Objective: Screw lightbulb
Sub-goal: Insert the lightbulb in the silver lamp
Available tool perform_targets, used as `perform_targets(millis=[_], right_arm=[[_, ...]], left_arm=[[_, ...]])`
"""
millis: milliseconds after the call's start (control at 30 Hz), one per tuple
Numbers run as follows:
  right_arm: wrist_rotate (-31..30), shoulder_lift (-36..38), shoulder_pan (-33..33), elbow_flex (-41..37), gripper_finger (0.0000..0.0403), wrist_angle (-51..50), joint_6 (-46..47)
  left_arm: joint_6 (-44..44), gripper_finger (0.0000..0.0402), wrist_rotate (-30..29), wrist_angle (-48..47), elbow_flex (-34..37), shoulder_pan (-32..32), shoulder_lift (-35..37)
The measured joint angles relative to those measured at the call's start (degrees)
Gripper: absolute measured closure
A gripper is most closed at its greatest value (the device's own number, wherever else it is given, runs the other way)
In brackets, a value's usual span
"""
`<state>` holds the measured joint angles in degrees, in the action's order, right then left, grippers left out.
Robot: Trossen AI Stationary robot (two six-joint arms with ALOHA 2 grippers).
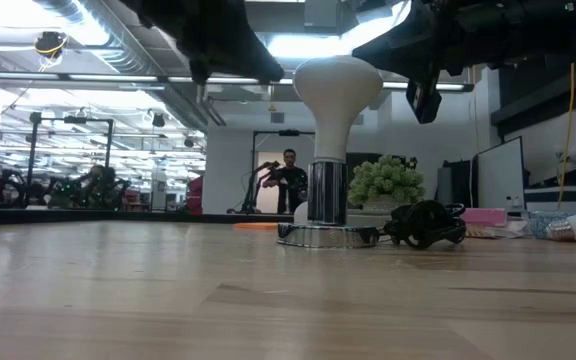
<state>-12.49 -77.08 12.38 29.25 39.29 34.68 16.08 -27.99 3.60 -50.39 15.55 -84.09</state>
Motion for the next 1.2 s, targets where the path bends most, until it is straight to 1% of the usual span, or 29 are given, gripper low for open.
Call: perform_targets(millis=[200, 400, 567, 767, 1000, 1200], right_arm=[[-0.02, 0.00, 0.01, 0.00, 0.0397, 0.00, 0.00], [-0.55, 0.00, 0.02, 0.00, 0.0397, 0.02, 0.00], [-1.05, 0.00, 0.00, 0.00, 0.0397, 0.07, 0.00], [-1.03, 0.00, 0.00, 0.00, 0.0397, 0.03, 0.00], [-0.44, 0.00, 0.00, 0.02, 0.0397, 0.04, 1.44], [0.26, 0.00, 0.02, 0.05, 0.0397, -0.14, 2.68]], left_arm=[[-0.42, 0.0401, 0.46, 2.27, 0.00, 1.05, 0.48], [-2.78, 0.0401, 7.37, 7.30, -0.02, 1.09, 0.48], [-2.51, 0.0401, 9.90, 8.00, -0.02, 1.09, -1.02], [-2.16, 0.0401, 9.02, 9.30, -0.02, 0.67, -3.74], [-1.73, 0.0400, 4.91, 8.45, -0.02, 0.11, -3.79], [-1.27, 0.0400, 3.74, 6.57, -0.02, -0.02, -3.79]])
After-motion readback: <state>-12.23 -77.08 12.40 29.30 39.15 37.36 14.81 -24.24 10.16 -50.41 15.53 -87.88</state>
